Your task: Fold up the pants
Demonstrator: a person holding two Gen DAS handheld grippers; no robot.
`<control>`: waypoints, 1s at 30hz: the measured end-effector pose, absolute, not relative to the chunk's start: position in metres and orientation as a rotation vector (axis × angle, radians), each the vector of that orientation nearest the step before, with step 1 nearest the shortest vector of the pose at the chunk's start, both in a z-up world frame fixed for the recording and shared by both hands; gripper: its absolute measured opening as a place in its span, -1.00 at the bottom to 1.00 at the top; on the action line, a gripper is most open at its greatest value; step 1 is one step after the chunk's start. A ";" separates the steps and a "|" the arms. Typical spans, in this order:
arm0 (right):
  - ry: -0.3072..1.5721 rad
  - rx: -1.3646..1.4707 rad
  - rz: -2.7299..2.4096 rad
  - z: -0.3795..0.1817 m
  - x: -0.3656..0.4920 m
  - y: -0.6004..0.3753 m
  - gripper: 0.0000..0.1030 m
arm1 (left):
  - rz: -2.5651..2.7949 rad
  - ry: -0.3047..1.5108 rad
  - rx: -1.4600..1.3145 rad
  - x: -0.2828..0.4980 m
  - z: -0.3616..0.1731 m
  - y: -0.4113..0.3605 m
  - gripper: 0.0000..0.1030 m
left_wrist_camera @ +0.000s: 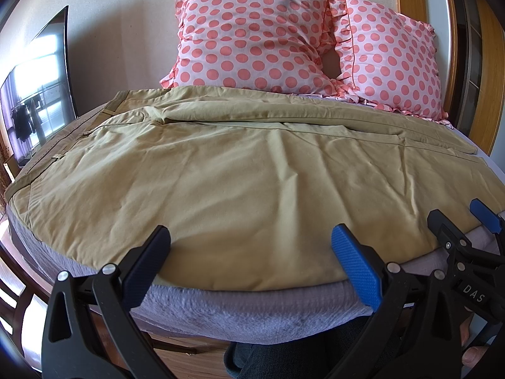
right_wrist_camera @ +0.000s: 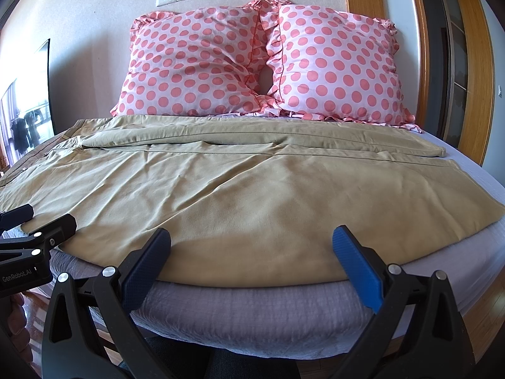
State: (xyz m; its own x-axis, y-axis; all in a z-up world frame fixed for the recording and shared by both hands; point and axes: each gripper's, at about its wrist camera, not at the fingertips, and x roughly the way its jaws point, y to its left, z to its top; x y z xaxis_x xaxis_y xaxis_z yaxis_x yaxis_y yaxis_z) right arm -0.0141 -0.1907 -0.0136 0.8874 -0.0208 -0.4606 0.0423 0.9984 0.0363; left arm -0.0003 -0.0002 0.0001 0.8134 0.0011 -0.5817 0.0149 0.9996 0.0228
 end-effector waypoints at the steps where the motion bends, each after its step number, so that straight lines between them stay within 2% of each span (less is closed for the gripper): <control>1: 0.476 0.045 -0.031 -0.013 -0.014 -0.191 0.97 | -0.007 0.622 0.027 0.000 0.000 0.000 0.97; 6: 0.534 0.051 0.021 -0.002 -0.004 -0.201 0.97 | -0.018 0.632 0.028 -0.001 0.000 0.001 0.97; 10: 0.464 0.130 -0.049 0.044 0.017 -0.256 0.97 | -0.046 0.631 -0.008 -0.003 0.005 0.011 0.97; 17: 0.544 0.218 -0.361 0.101 0.143 -0.367 0.95 | -0.085 0.584 -0.141 0.007 0.022 0.031 0.97; 18: 0.566 0.219 -0.397 0.102 0.165 -0.379 0.88 | -0.092 0.583 -0.147 0.009 0.024 0.032 0.96; 20: 0.638 0.243 -0.471 0.096 0.210 -0.409 0.50 | -0.106 0.580 -0.142 0.013 0.027 0.032 0.96; 22: 0.706 0.308 -0.524 0.085 0.249 -0.437 0.32 | -0.123 0.565 -0.131 0.015 0.031 0.031 0.96; 25: 0.773 0.423 -0.598 0.065 0.293 -0.472 0.20 | -0.153 0.544 -0.103 0.019 0.037 0.028 0.96; 30: 0.853 0.549 -0.705 0.034 0.341 -0.508 0.20 | -0.184 0.551 -0.074 0.034 0.039 0.026 0.96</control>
State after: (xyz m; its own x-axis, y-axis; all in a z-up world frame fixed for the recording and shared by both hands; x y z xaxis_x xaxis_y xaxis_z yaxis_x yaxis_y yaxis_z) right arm 0.3410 -0.5077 0.0341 0.4615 -0.3327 -0.8224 0.7447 0.6490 0.1553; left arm 0.0342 0.0261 0.0391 0.8361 -0.1931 -0.5135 0.1534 0.9810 -0.1191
